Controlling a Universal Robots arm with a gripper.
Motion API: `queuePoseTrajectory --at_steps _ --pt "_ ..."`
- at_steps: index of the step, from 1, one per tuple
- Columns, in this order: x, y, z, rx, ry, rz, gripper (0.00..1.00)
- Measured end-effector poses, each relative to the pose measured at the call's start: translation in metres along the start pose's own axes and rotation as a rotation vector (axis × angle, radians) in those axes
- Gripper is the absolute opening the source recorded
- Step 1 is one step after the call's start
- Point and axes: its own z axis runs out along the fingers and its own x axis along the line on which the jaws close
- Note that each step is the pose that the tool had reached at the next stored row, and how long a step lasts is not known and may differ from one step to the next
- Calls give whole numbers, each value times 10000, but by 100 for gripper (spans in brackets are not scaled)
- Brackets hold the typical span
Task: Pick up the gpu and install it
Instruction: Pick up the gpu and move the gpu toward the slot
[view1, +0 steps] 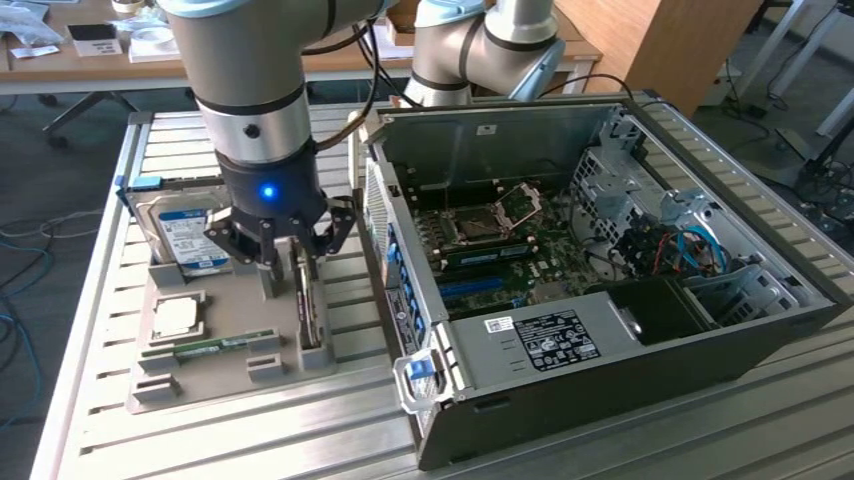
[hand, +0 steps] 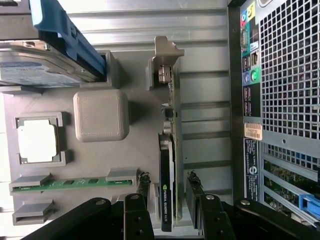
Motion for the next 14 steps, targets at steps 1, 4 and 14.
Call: queuePoseTrajectory --at_steps 1,4,14 --pt "0 0 9 1 1 0 43" --pt "2 0 45 3 1 1 43" --pt "-4 0 160 3 1 1 43"
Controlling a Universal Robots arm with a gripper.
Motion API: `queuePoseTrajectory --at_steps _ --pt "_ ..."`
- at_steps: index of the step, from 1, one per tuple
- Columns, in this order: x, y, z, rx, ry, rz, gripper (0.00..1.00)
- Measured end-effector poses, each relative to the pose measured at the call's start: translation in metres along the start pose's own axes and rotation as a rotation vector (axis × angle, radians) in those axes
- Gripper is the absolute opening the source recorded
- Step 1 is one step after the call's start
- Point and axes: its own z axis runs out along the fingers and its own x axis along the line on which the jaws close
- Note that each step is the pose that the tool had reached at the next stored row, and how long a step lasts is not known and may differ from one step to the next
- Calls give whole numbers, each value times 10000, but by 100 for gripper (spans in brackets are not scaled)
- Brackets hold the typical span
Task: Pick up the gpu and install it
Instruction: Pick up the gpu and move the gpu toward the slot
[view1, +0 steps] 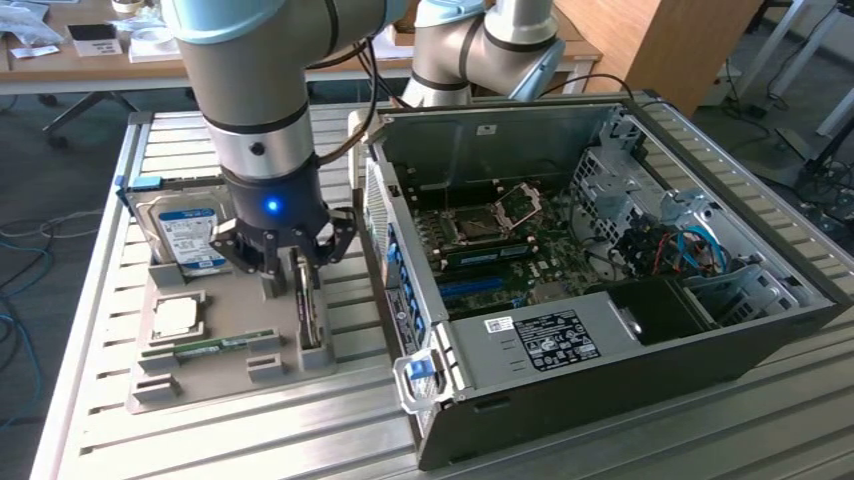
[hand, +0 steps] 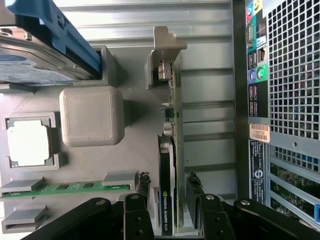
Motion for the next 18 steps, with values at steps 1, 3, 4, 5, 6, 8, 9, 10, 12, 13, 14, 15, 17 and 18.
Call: queuePoseTrajectory --at_steps 1,3,4,5,6,8,9,10,12,13,14,15,17,18 --pt "0 1 16 -1 0 -1 43" --pt "3 5 45 1 0 0 43" --pt "4 9 58 0 0 1 43" --pt "4 11 70 0 -1 0 43" --pt "5 13 80 0 0 0 43" --pt "7 24 94 1 1 3 43" --pt "7 28 99 1 1 4 43" --pt "6 30 102 0 0 2 43" --pt "8 33 116 -1 -1 3 43" --pt "8 34 124 0 0 3 43" --pt "9 34 131 1 0 3 43" --pt "9 34 141 0 -1 4 43" --pt "10 34 158 0 0 3 43" --pt "10 34 168 1 1 3 43"
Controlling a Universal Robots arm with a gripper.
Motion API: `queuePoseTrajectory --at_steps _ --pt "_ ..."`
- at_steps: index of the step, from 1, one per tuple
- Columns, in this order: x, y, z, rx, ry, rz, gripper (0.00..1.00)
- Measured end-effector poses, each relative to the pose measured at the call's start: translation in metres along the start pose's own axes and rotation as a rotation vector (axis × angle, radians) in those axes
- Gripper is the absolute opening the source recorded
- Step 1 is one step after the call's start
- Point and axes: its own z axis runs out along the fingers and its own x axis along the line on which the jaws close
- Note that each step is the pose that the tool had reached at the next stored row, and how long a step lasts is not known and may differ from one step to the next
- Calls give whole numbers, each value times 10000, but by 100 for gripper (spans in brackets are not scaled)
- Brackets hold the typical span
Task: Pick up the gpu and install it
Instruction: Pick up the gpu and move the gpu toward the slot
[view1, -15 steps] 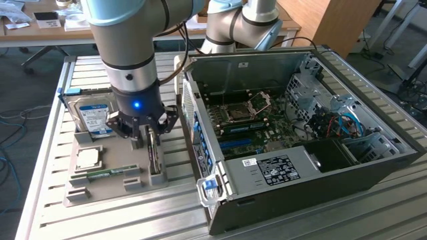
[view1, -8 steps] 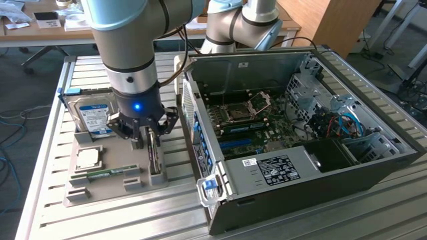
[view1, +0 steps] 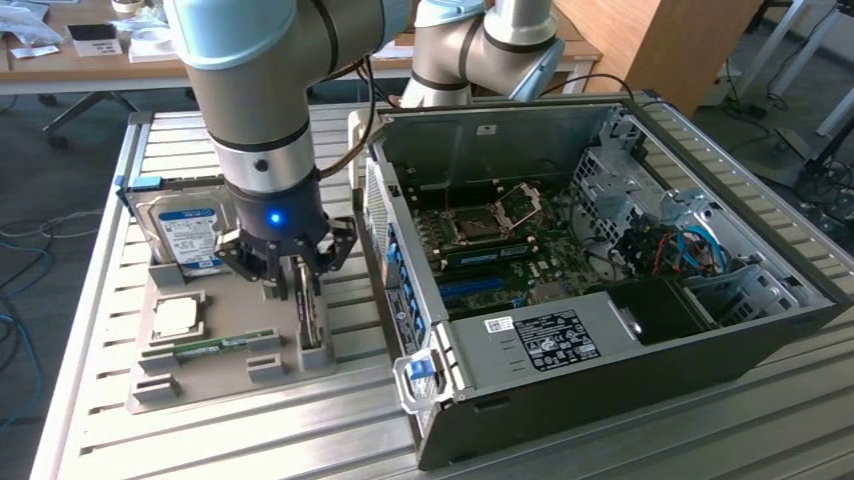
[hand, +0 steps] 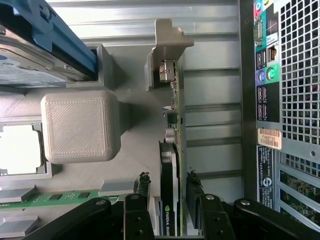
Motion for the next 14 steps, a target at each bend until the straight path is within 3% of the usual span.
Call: queuePoseTrajectory --at_steps 14 --pt "4 0 79 5 0 0 43"
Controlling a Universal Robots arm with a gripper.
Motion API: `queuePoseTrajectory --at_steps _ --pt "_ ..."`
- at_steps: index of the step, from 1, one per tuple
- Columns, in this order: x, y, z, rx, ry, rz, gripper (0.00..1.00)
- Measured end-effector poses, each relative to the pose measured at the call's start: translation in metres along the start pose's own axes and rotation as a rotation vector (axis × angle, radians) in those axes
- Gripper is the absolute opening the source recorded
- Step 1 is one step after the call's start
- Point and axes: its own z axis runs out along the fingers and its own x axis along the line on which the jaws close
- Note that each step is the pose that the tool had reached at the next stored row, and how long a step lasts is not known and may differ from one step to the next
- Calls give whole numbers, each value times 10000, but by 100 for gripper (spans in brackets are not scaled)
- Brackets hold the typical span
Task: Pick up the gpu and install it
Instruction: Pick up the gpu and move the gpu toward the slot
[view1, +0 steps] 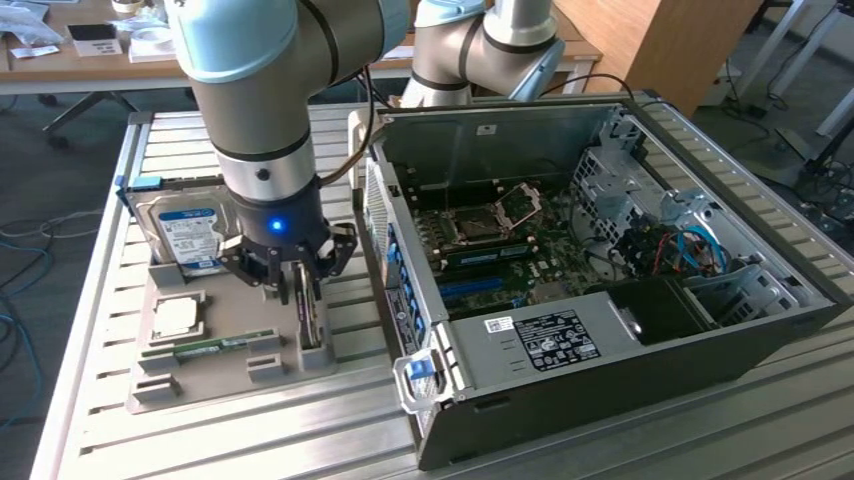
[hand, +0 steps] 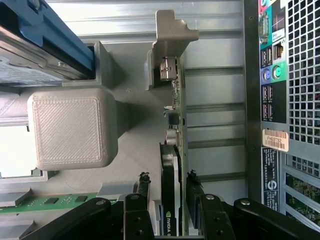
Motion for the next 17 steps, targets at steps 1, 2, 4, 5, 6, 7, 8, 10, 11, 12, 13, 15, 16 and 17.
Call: queuePoseTrajectory --at_steps 1,2,4,5,6,7,8,10,11,12,13,15,16,17 --pt "0 0 0 -2 0 0 43" --pt "1 1 1 -11 -1 2 43" --pt "1 0 9 -13 -2 2 43" --pt "1 0 13 -12 0 2 43" --pt "1 0 13 -11 1 1 43" --pt "1 0 13 -11 1 1 43" --pt "1 0 13 -10 2 1 43" --pt "1 0 14 -12 0 1 43" --pt "0 0 14 -12 0 1 43" --pt "-1 1 15 -14 -2 0 43" --pt "-3 1 16 -14 -3 0 43" --pt "-7 2 15 -12 -1 1 43" --pt "-9 4 15 -13 -2 1 43" --pt "-10 5 15 -13 -1 0 43"
